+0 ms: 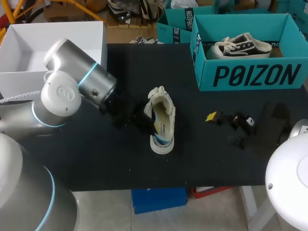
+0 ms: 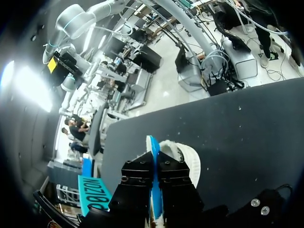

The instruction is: Take the shoe out of the shoebox, open the shoe tongue, remove and reinsert the insole, then place the shoe into the shoebox

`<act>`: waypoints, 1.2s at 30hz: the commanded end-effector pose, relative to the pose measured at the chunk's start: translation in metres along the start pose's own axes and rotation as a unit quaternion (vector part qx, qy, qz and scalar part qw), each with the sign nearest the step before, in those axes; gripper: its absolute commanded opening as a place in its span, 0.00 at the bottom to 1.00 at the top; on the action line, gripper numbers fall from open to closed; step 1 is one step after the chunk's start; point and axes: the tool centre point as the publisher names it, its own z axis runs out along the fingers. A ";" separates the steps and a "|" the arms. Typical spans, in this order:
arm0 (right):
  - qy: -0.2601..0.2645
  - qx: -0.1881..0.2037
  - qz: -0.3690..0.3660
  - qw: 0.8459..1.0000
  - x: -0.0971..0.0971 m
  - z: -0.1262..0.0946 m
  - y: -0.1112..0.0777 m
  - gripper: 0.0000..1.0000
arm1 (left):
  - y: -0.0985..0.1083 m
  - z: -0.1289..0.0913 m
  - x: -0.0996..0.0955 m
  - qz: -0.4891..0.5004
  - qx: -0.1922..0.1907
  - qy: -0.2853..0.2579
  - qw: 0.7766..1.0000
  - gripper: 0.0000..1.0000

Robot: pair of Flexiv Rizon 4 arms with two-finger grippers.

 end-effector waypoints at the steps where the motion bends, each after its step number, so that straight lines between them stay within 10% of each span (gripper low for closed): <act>1: 0.006 0.069 0.006 0.998 -0.005 -0.002 0.001 1.00 | 0.000 0.000 -0.001 0.004 -0.009 0.005 1.000 0.00; 32: 0.006 0.069 0.006 0.998 -0.005 -0.002 0.001 1.00 | 0.043 0.006 0.005 0.002 -0.070 0.033 0.997 0.00; 36: 0.006 0.069 0.006 0.998 -0.005 -0.002 0.001 1.00 | 0.038 0.008 0.003 -0.001 -0.057 0.032 0.998 0.86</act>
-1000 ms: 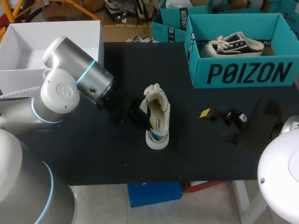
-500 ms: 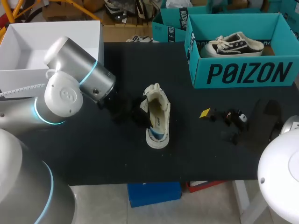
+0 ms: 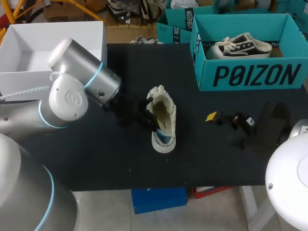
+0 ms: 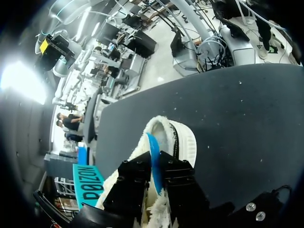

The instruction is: Take the shoe out of the shoebox, open the shoe tongue, remove and reinsert the insole, then place the shoe into the shoebox

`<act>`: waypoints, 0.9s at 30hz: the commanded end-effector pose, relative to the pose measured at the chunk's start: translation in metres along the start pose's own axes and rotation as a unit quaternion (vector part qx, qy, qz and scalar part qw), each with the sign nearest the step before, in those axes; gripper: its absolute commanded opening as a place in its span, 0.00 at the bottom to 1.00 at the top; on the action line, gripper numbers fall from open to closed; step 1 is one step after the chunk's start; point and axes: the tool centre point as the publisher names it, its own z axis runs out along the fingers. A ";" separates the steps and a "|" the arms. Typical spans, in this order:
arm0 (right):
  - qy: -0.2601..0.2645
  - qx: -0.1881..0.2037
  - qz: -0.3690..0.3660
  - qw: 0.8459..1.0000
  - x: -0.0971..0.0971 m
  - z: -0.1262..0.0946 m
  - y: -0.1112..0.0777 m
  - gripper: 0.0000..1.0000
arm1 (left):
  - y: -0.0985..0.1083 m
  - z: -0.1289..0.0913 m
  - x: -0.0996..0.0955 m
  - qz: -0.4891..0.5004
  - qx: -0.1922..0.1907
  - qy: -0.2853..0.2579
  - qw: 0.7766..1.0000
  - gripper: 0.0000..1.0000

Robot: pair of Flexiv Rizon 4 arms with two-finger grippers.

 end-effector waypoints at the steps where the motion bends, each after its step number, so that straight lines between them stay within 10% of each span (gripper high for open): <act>1: 0.005 0.070 0.005 0.998 -0.005 -0.002 0.001 1.00 | 0.000 0.002 -0.004 -0.002 0.011 -0.002 1.000 1.00; 13: 0.005 0.070 0.005 0.998 -0.005 -0.002 0.001 1.00 | -0.013 -0.031 -0.025 0.007 0.029 -0.029 0.999 0.95; 15: 0.005 0.070 0.005 0.998 -0.005 -0.002 0.001 1.00 | -0.015 -0.036 -0.028 0.012 0.029 -0.030 0.999 0.81; 20: 0.005 0.070 0.005 0.998 -0.005 -0.002 0.001 1.00 | -0.018 -0.041 -0.030 0.025 0.036 -0.010 0.999 0.03; 27: 0.005 0.070 0.005 0.998 -0.005 -0.002 0.001 1.00 | -0.024 -0.044 -0.023 0.048 0.049 0.055 0.996 0.00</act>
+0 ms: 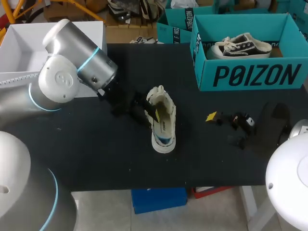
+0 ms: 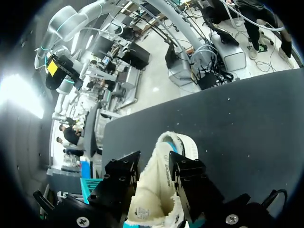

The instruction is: Take the shoe out of the shoebox, open the shoe tongue, remove and reinsert the insole, then place the shoe into the shoebox

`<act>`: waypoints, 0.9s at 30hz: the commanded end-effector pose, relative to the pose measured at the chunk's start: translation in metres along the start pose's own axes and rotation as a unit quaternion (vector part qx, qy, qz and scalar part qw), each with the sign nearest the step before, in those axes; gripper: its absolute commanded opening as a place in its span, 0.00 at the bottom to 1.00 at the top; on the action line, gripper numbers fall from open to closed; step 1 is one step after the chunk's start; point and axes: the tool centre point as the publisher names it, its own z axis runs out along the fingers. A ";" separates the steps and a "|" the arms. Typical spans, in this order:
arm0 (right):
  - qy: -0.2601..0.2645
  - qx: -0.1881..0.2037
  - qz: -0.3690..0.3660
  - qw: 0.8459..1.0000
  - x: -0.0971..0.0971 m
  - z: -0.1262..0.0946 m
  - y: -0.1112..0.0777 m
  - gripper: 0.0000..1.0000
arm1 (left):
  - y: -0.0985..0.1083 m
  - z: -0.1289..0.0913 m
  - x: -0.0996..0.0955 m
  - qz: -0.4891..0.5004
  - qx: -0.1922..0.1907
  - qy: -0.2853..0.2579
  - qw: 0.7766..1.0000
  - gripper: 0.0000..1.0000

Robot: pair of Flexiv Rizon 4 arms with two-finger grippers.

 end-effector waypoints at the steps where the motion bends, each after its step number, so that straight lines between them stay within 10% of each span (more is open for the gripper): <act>1: 0.005 0.070 0.005 0.998 -0.005 -0.002 0.001 1.00 | -0.002 -0.003 0.001 0.007 0.006 0.045 0.999 0.00; 27: 0.005 0.070 0.005 0.998 -0.005 -0.002 0.001 1.00 | 0.015 0.042 0.022 0.045 0.023 0.159 0.986 0.00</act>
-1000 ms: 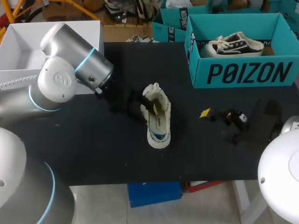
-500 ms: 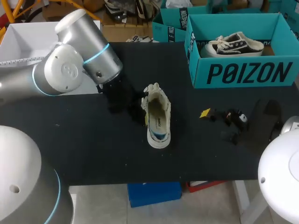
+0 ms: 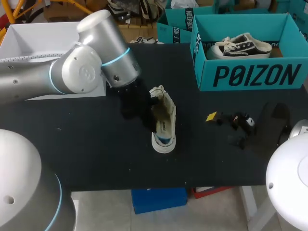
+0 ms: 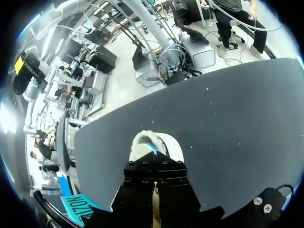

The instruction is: Take the shoe out of the shoebox, open the shoe tongue, remove and reinsert the insole, then place the shoe into the shoebox

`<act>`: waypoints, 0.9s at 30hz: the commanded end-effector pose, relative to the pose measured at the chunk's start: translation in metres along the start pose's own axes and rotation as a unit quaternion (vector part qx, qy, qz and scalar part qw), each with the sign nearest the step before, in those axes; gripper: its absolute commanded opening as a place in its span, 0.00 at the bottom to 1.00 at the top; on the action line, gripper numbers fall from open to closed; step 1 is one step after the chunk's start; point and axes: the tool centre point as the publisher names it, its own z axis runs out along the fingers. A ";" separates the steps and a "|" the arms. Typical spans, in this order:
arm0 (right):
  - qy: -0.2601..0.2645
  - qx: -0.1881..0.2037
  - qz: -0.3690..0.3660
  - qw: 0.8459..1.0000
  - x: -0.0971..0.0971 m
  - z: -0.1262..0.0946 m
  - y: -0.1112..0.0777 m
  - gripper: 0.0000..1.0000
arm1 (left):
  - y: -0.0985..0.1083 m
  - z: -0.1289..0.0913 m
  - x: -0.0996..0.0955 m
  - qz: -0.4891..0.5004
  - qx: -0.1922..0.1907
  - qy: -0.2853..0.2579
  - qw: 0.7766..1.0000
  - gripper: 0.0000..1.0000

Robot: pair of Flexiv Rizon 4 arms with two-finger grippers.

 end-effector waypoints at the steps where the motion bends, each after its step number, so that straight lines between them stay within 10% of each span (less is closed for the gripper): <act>1: 0.005 0.070 0.005 0.997 -0.005 -0.002 0.001 1.00 | 0.006 0.011 -0.002 -0.001 0.007 0.010 1.000 0.00; 27: 0.005 0.070 0.005 0.997 -0.005 -0.002 0.001 1.00 | 0.016 0.038 0.005 -0.010 0.033 0.039 0.999 0.00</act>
